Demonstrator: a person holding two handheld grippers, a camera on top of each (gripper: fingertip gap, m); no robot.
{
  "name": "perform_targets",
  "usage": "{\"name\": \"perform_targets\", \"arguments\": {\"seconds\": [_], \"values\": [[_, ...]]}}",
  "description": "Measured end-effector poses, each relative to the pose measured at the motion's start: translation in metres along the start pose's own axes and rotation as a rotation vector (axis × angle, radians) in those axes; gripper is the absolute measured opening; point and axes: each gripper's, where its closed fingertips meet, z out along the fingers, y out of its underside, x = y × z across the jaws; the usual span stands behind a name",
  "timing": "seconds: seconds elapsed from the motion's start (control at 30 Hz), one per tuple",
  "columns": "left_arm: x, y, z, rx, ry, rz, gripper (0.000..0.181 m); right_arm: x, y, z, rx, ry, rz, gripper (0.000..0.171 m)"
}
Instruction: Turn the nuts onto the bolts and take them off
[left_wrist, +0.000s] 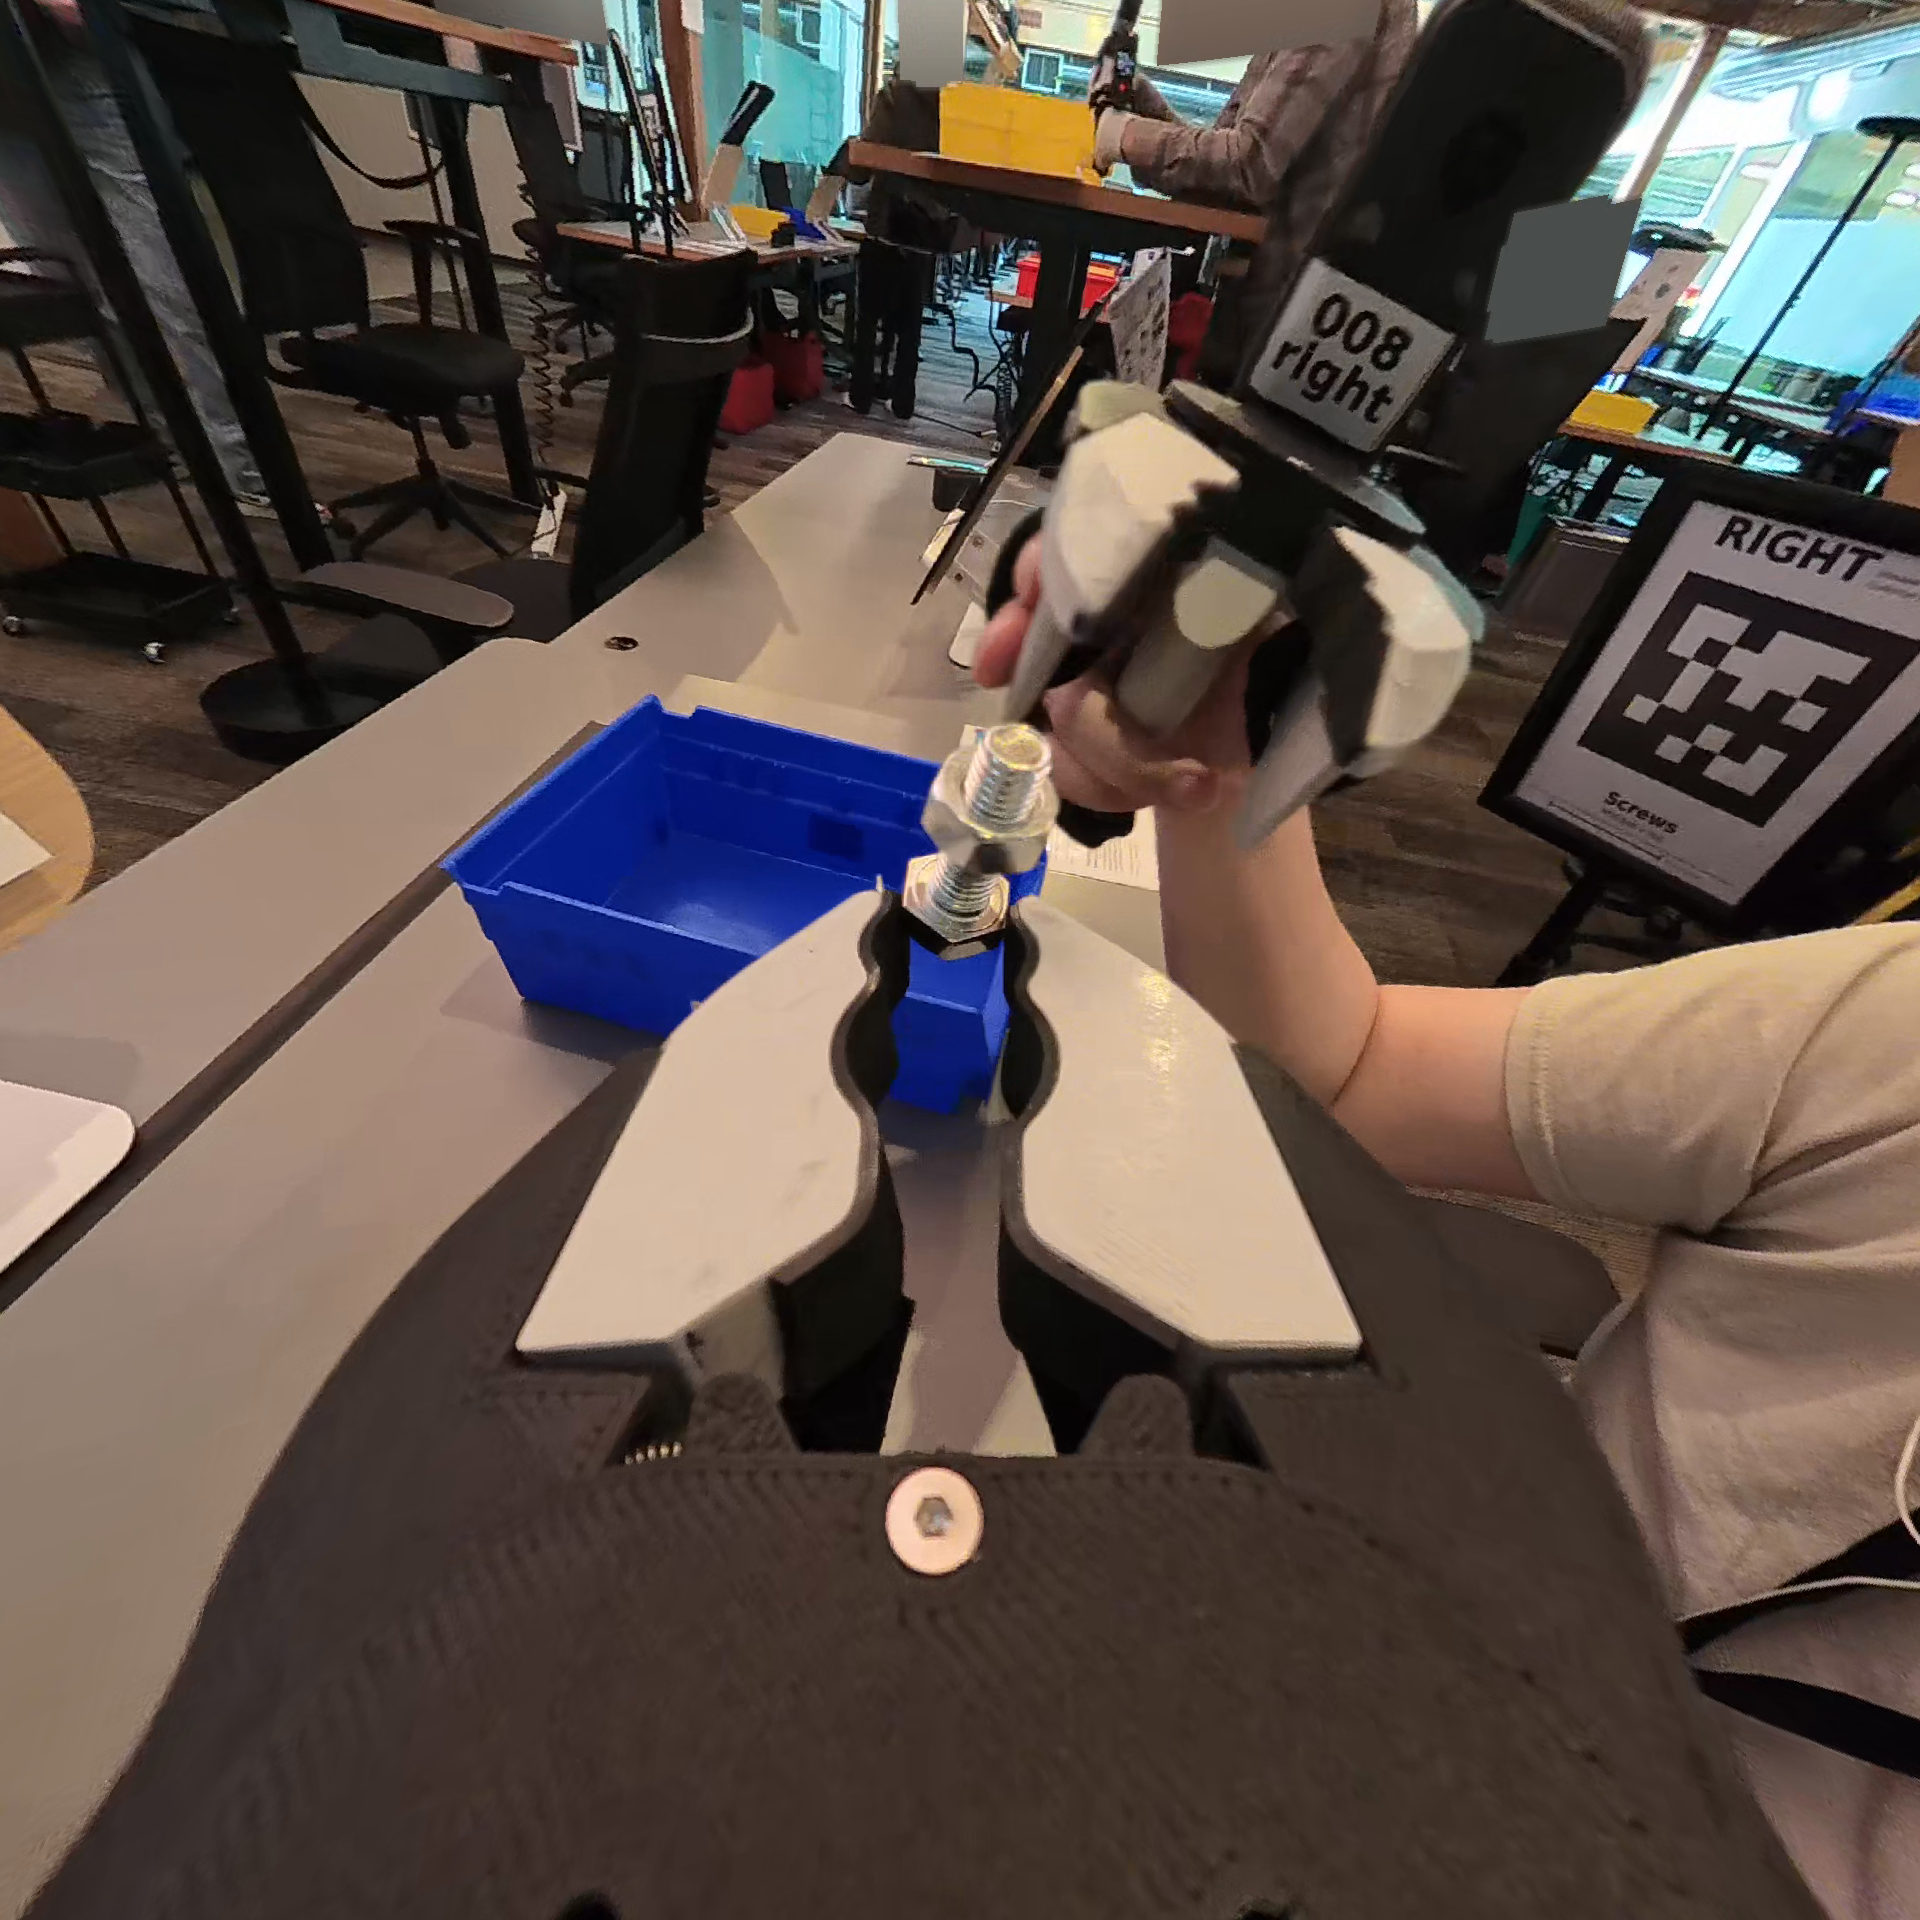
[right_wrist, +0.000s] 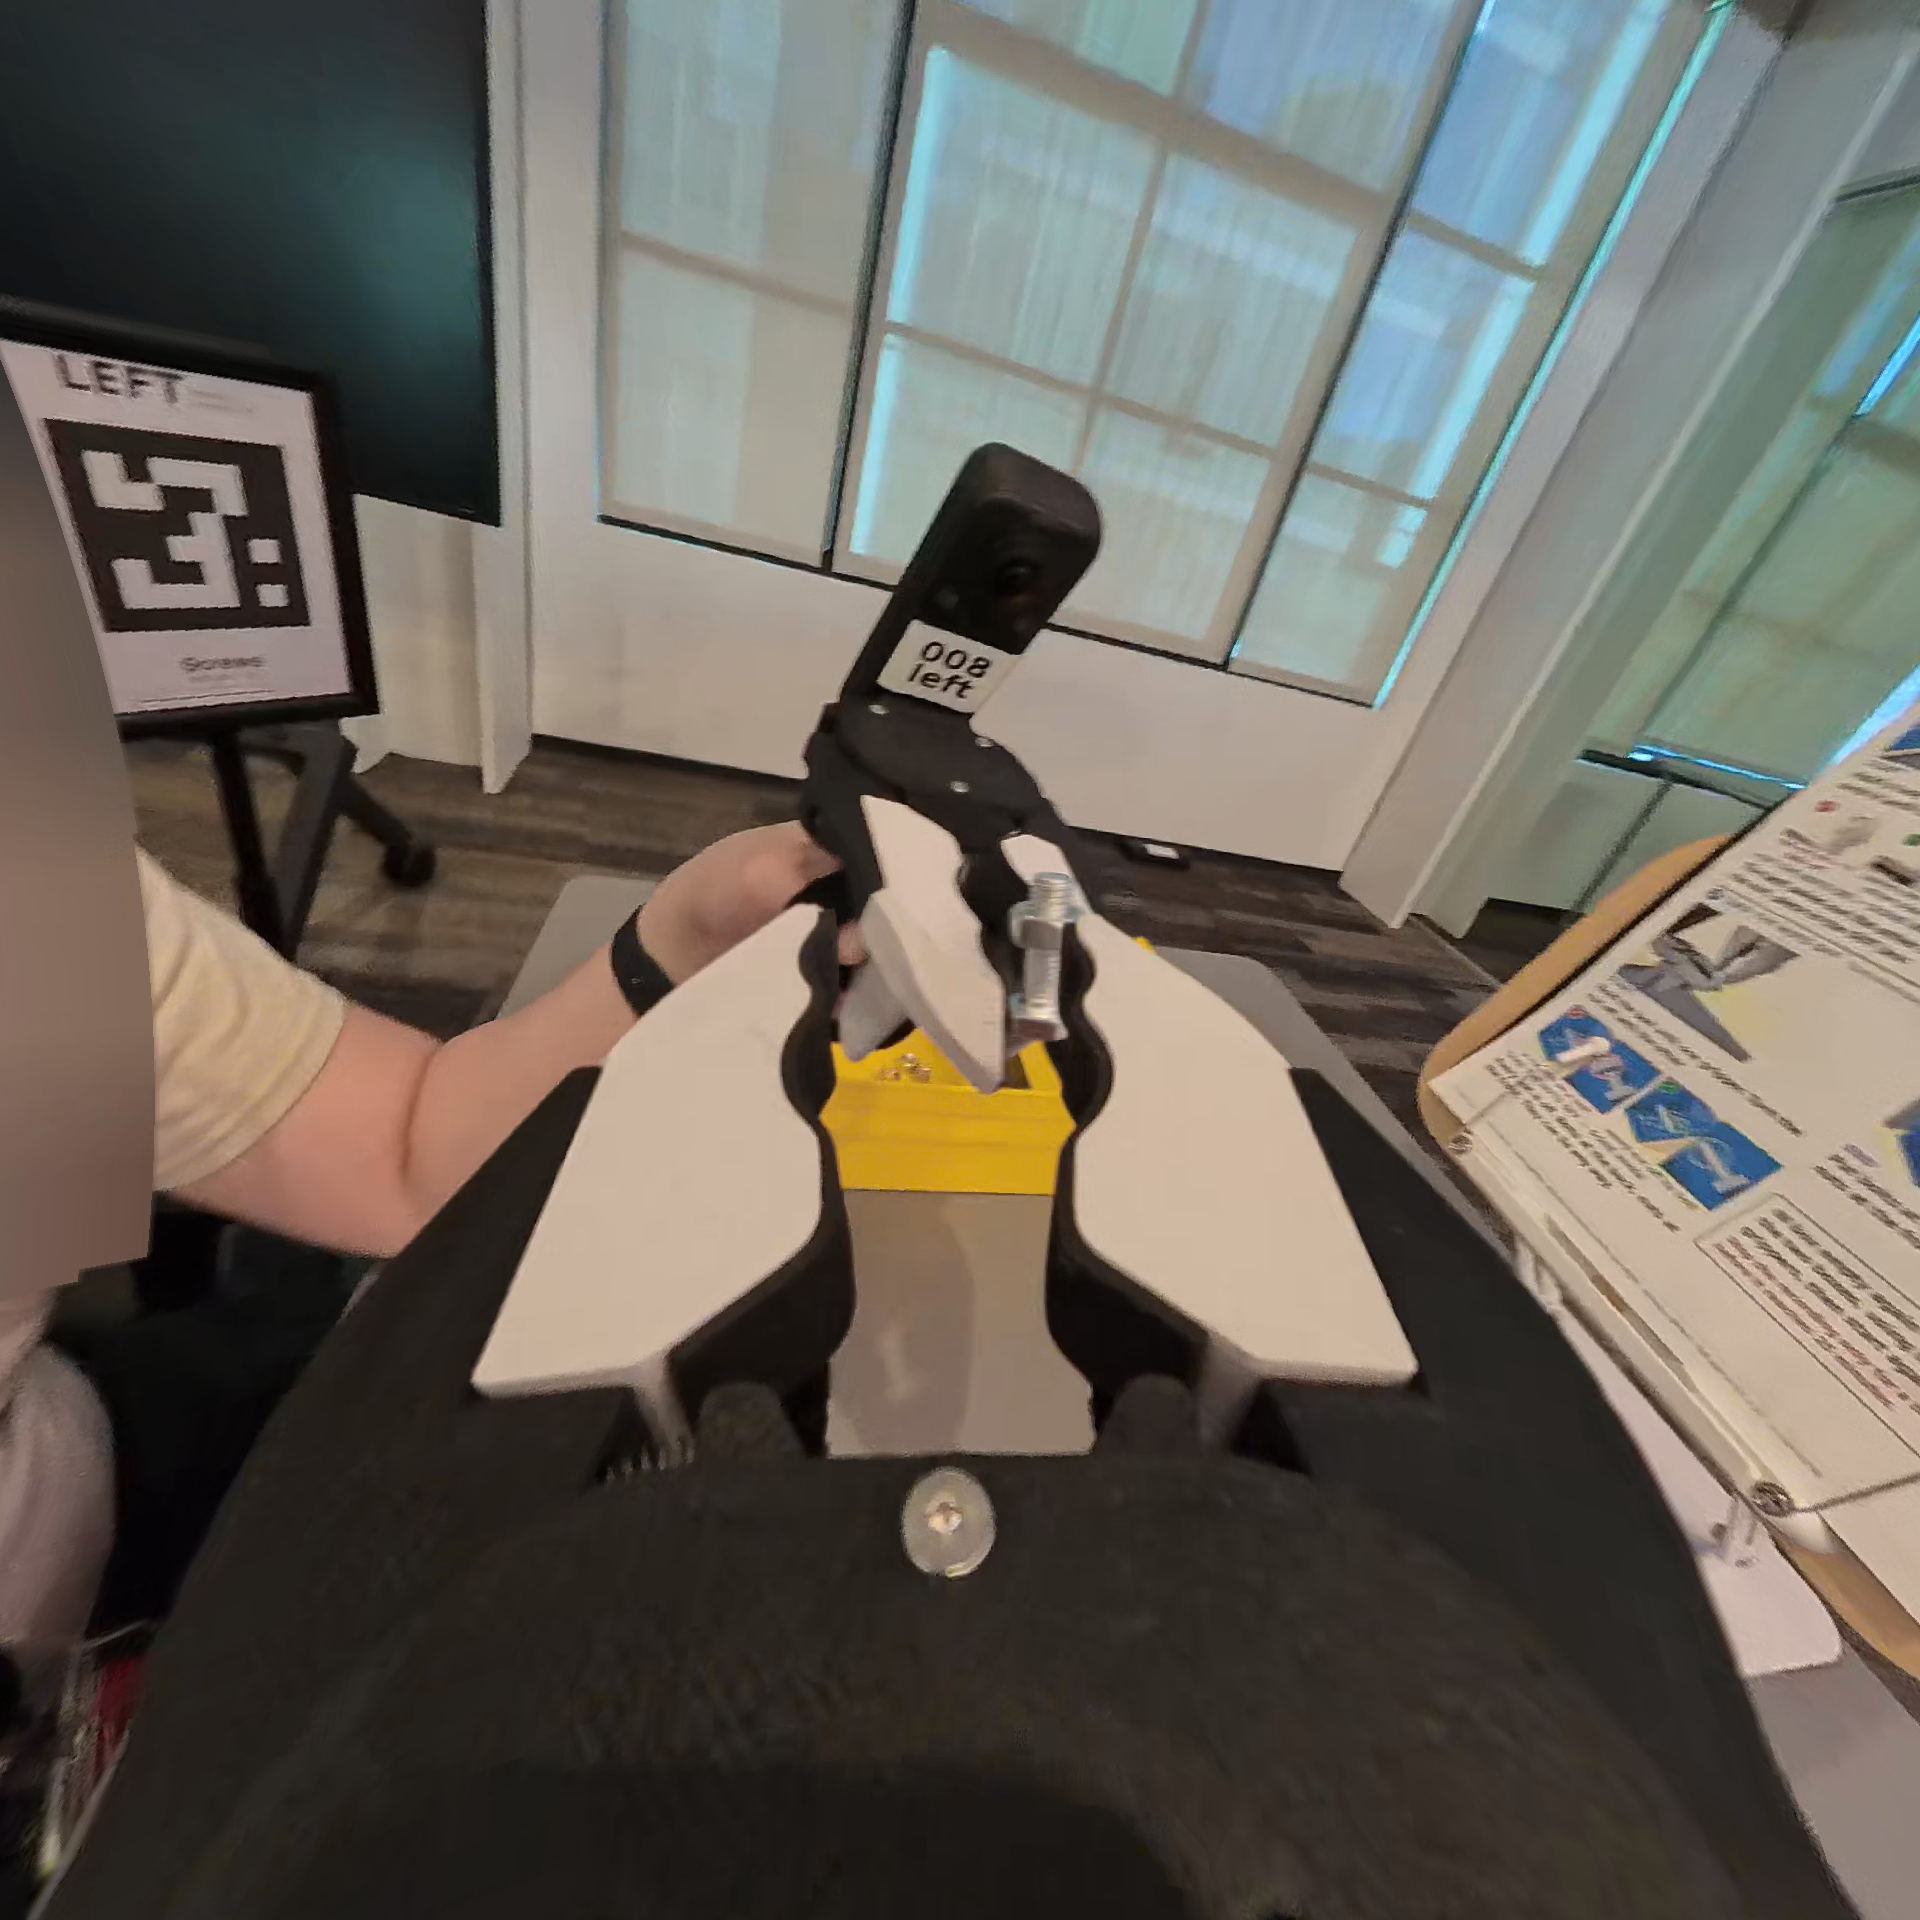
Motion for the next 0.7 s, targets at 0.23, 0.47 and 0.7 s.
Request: {"name": "perform_targets", "arguments": {"seconds": [0.23, 0.47, 0.7], "values": [[0.014, 0.003, 0.011, -0.027, 0.056, 0.016, 0.017, 0.010, 0.025, 0.015, -0.100, 0.031, -0.017, 0.041], [0.017, 0.002, 0.010, -0.019, 0.077, 0.012, 0.017, 0.008, 0.027, 0.018, -0.077, -0.049, 0.070, 0.010], [0.018, -0.005, 0.006, 0.045, 0.100, -0.012, 0.027, 0.018, 0.022, 0.003, -0.091, -0.027, 0.101, 0.010]]}}
